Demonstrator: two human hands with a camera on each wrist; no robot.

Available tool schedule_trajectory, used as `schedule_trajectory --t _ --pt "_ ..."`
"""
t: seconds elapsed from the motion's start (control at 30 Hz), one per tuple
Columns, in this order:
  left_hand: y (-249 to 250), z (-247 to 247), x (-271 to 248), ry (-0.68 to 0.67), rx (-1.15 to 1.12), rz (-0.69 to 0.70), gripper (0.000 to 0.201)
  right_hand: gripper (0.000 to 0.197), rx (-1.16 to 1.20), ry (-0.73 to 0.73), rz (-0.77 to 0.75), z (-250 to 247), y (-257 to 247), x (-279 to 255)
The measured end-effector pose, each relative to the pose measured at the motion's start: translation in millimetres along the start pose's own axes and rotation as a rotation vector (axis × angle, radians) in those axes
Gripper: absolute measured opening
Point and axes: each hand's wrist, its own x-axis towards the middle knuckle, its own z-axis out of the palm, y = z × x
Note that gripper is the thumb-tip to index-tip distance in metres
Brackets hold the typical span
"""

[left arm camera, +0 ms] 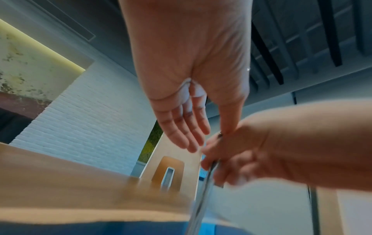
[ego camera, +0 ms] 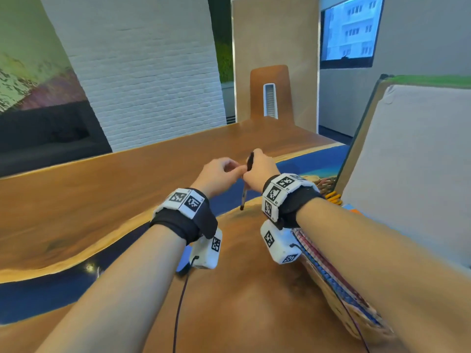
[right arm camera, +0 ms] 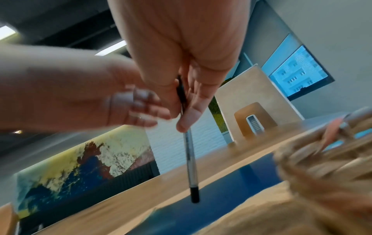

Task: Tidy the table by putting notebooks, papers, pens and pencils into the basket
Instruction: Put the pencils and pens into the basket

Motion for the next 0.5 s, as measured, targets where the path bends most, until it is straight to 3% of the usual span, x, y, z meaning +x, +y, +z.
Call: schedule_trajectory --t 0.13,0.27,0.5 --pt "5 37 -7 -0.196 0.055 0.012 0.022 0.039 0.151 0.030 0.158 -37 25 3" --pt "23 71 -8 -0.189 -0.025 0.050 0.018 0.035 0.294 -0.008 0.299 -67 52 7" --pt "43 110 -5 -0.174 0.109 0.077 0.018 0.033 0.015 0.020 0.371 -84 89 3"
